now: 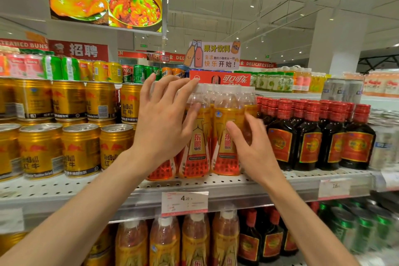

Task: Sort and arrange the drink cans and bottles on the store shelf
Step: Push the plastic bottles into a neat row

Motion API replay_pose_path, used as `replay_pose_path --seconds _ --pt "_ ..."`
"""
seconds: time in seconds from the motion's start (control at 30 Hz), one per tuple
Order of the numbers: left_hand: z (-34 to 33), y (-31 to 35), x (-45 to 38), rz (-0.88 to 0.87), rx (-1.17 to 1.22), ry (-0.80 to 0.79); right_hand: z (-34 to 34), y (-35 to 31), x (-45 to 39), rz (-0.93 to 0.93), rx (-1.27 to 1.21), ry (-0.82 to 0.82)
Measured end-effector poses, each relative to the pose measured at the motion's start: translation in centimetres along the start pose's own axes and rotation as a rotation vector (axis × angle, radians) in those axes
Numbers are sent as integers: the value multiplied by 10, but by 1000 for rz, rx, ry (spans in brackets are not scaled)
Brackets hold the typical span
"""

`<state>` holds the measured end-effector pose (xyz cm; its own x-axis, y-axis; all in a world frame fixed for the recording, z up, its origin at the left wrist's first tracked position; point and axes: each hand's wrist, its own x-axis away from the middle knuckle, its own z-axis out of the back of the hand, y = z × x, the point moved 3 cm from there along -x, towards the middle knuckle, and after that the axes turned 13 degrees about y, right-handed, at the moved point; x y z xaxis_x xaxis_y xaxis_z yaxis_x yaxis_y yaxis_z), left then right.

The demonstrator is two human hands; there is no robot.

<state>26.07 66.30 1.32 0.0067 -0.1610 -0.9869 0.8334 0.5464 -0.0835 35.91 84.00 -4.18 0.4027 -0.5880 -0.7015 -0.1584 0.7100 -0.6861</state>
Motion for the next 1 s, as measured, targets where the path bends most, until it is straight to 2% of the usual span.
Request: replay_pose_path --seconds 0.17,0.27,0.33,0.4,0.5,0.57,0.8,1.0 --pt "-1 -2 3 -18 40 -24 -7 5 12 -79 13 10" --pt "7 -7 15 50 220 -26 -11 0 14 -68 42 37" --pt "19 -9 33 207 362 -37 -12 0 17 -34 55 79" --pt "29 -14 59 438 464 -109 -12 0 21 -10 52 97" --pt "34 -23 84 694 470 -270 -10 1 25 2 60 124" --pt "31 -28 85 728 462 -322 -9 0 27 6 71 131" --pt "29 -24 85 705 374 -241 -8 -2 30 -15 94 138" --pt "26 -26 87 694 347 -250 -9 -1 28 8 160 145"
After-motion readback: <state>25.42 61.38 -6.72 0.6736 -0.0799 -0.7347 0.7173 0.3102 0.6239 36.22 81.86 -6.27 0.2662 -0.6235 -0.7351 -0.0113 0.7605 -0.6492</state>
